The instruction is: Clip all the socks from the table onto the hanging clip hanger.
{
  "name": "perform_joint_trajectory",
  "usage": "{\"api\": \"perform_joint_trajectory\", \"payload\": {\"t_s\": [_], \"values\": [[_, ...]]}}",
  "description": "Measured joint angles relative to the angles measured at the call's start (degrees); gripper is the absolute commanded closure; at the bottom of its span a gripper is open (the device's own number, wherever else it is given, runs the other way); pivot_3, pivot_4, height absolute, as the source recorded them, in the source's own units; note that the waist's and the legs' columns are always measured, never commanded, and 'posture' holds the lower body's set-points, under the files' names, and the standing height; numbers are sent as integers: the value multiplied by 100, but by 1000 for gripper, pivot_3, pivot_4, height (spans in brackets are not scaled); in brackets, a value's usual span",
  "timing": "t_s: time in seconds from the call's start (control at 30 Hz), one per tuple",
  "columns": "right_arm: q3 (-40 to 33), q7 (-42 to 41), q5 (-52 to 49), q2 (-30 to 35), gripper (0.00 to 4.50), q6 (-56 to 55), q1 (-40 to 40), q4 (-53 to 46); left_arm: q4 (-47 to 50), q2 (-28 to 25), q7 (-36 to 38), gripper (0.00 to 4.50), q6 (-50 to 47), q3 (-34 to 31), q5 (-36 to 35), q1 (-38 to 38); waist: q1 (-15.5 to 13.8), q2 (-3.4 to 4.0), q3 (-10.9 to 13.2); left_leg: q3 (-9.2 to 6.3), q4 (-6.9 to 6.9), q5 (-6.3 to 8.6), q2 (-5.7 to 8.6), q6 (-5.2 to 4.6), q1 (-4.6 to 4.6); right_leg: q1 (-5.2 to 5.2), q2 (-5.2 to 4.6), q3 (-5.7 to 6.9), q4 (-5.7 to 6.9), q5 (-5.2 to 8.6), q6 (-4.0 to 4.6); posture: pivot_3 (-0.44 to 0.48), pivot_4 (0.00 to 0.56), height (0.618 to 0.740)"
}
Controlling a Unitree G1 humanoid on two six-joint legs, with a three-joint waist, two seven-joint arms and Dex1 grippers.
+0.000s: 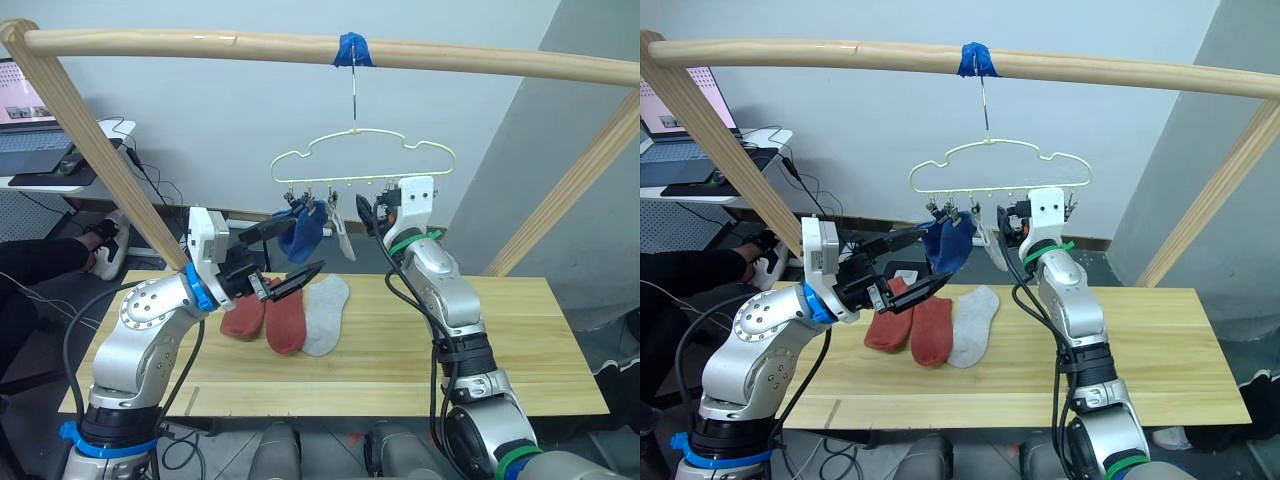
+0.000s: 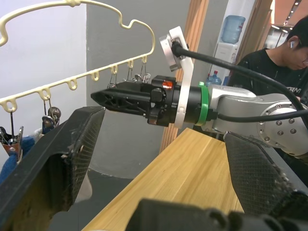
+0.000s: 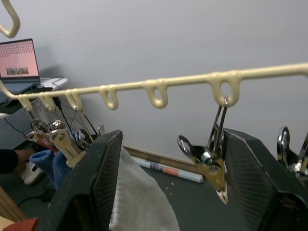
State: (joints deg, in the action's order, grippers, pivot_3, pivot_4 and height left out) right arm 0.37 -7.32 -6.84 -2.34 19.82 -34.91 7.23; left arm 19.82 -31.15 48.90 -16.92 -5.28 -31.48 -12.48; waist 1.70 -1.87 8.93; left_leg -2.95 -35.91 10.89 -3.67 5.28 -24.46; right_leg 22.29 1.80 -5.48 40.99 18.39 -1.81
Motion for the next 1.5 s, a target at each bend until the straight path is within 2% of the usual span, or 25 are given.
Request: {"api": "perform_joint_trajectory", "payload": {"t_s": [0.53, 0.63, 0.8, 0.9, 1.27, 1.4, 1.5], "values": [[-100, 25, -92, -25, 1230, -44, -9, 46, 0, -4, 0, 0, 0, 0, 8, -1, 0, 0, 0, 0, 1, 0, 0, 0, 0, 1, 1, -1, 0, 1, 1, 91, 102, 740], [-100, 49, -91, -20, 1813, -45, -30, 110, 0, -4, 0, 0, 0, 0, 9, -1, 0, 0, 0, 1, 1, 0, 0, 0, 0, 1, 0, -1, -1, 1, 1, 91, 102, 740], [-110, 119, -91, -14, 3663, -55, -63, 213, 1, -4, -8, 0, 0, 1, 12, 1, 0, 1, 0, 1, 3, 0, 0, 0, 0, 1, 1, -1, -2, 2, 2, 93, 101, 740], [-125, 132, -92, -10, 4407, -62, -67, 215, 10, -3, -51, 0, 0, 2, 14, 26, 0, 1, 0, 1, 4, 0, -1, 0, 0, 1, 0, -1, -2, 2, 2, 94, 100, 740], [-131, 93, -116, 26, 4443, -24, -66, 199, 37, -29, -58, 0, 7, 59, 62, 143, -1, 1, 0, 2, 6, 0, -1, 0, 0, 1, 1, -2, -3, 2, 3, 91, 99, 740], [-144, -192, -313, 281, 4443, 381, -62, -20, -100, -301, 33, 0, 29, 286, 505, 374, 0, 8, 5, 2, 8, 0, 0, 0, 1, 2, 1, -2, -5, 4, 5, 68, 106, 740], [-134, -541, -533, 603, 4443, 874, -60, -302, -608, -401, -96, 0, -84, 595, 1022, 411, 7, 19, 12, 2, 7, 0, 0, -1, 2, 2, 1, -2, -5, 10, -2, 52, 112, 740]]}}
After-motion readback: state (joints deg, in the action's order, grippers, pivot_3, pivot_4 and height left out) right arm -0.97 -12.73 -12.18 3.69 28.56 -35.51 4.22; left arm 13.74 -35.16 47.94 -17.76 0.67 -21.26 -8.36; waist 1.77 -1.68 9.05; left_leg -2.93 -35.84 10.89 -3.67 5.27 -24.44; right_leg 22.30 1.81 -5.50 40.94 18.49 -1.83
